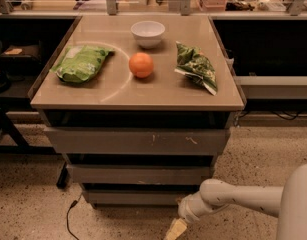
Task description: Open bottom drawer
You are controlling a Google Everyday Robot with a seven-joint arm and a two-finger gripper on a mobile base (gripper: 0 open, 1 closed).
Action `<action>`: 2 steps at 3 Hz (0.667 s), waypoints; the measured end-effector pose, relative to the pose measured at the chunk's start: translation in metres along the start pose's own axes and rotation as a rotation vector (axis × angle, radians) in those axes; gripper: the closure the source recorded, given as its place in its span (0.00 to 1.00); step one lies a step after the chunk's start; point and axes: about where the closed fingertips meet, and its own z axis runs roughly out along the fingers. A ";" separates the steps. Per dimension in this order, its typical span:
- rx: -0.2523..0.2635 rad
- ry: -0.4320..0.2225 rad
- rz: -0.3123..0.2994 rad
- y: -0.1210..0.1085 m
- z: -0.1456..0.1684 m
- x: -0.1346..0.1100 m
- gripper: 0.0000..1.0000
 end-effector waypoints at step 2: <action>0.094 -0.067 0.007 -0.044 0.019 0.005 0.00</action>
Offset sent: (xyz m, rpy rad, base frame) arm 0.0573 -0.0138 -0.0457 0.0158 -0.1362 -0.1172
